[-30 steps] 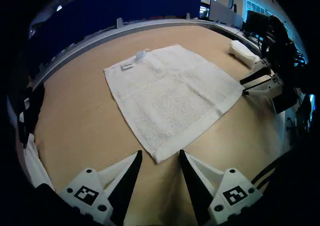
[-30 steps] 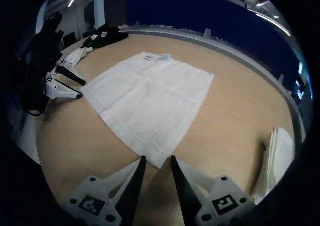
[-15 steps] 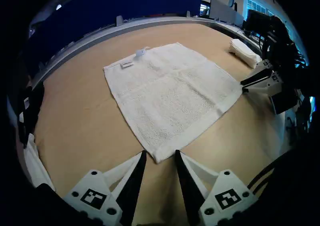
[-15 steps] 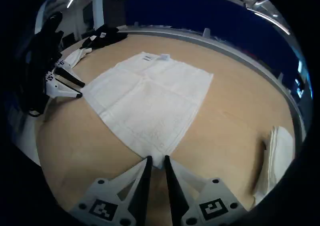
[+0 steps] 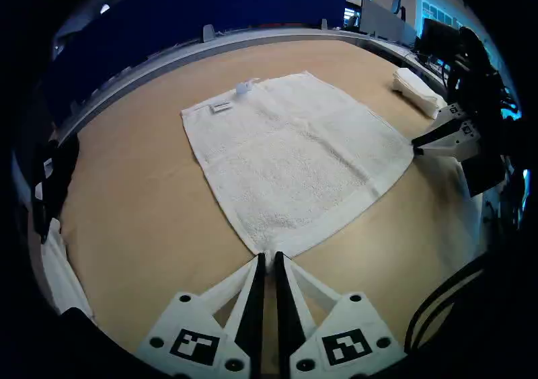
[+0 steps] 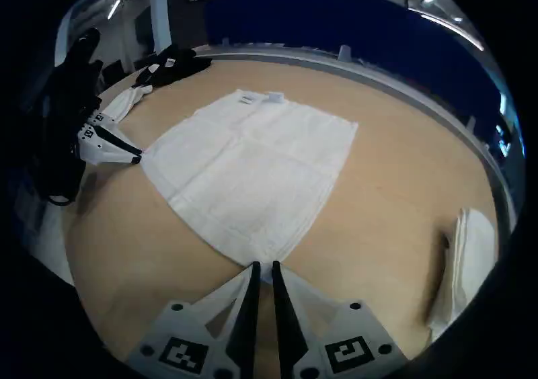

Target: Fold towel

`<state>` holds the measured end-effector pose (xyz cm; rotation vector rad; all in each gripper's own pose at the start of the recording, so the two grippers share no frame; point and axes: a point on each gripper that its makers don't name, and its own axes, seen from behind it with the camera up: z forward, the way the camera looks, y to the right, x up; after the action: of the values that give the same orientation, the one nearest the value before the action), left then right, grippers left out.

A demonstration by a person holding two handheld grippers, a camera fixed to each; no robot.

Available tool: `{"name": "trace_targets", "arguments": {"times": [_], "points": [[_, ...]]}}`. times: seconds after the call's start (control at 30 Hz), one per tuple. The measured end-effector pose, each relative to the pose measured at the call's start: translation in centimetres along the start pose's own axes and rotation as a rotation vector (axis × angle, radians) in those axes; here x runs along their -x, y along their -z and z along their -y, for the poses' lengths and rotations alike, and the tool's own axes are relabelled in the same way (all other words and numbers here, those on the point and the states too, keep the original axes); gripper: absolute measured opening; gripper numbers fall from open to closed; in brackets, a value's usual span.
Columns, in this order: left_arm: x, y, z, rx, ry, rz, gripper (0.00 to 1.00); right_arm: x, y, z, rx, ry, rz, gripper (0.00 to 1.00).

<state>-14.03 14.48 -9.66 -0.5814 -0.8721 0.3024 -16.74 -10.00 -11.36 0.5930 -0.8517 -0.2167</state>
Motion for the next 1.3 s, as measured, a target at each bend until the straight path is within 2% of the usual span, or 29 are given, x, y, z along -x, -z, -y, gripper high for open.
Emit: {"name": "trace_targets", "arguments": {"times": [0.2,0.4,0.6,0.97,1.3], "points": [[-0.3,0.6,-0.1,0.008,0.033,-0.008,0.1,-1.3,0.6,-0.3,0.008,0.005,-0.023,0.13],[-1.2,1.8,0.2,0.001,0.064,-0.024,0.1,-3.0,1.6,-0.4,0.009,0.008,-0.051,0.13],[-2.5,3.7,0.3,-0.008,0.088,-0.047,0.1,-5.0,3.2,-0.2,0.01,0.007,-0.088,0.13],[-4.6,7.9,0.3,-0.017,0.131,-0.074,0.1,-8.2,7.3,0.5,0.008,0.004,-0.149,0.13],[-5.7,10.9,-0.8,0.008,0.158,-0.083,0.1,-9.1,10.1,1.1,-0.003,-0.02,-0.16,0.13]]}}
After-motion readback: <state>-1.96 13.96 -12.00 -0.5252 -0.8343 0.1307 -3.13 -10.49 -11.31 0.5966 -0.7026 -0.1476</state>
